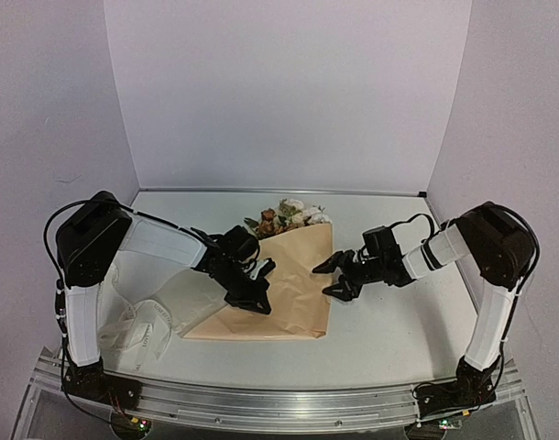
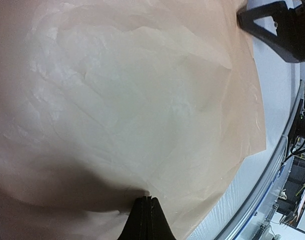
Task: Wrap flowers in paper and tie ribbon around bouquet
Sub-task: Press the fold line on the 2/3-folded wrapping paper.
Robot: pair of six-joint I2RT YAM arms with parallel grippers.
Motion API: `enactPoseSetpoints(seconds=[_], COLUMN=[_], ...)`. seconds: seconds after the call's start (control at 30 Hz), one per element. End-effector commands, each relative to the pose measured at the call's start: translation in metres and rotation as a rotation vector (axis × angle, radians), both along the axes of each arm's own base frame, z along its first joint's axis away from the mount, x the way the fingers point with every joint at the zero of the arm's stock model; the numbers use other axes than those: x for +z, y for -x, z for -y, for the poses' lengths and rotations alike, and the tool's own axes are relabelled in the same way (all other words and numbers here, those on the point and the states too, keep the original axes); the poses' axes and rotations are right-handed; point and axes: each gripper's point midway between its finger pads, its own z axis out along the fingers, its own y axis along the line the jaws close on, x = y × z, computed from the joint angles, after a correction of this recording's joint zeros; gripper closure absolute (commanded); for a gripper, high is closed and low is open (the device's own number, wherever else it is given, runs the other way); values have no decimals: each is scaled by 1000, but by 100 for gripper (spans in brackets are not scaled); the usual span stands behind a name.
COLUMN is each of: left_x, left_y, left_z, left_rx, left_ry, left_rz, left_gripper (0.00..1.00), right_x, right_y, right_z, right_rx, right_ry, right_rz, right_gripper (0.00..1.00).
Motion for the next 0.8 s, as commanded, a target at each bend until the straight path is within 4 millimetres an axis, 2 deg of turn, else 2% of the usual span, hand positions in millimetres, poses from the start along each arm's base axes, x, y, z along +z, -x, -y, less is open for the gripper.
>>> enactPoseSetpoints(seconds=[0.0, 0.1, 0.2, 0.37, 0.77], left_x=[-30, -29, -29, -29, -29], left_y=[4, 2, 1, -1, -2], left_z=[-21, -24, -26, -28, -31], left_rx=[7, 11, 16, 16, 15], left_ry=[-127, -129, -128, -125, -125], left_rz=[-33, -33, -36, -42, -50], left_gripper=[100, 100, 100, 100, 100], right_x=[3, 12, 11, 6, 12], right_y=[-42, -59, -71, -101, -180], right_z=[13, 6, 4, 13, 38], right_rx=[-122, -131, -144, -185, -290], right_ry=[14, -13, -18, -25, -9], right_rz=[39, 52, 48, 45, 97], right_gripper=[32, 32, 32, 32, 32])
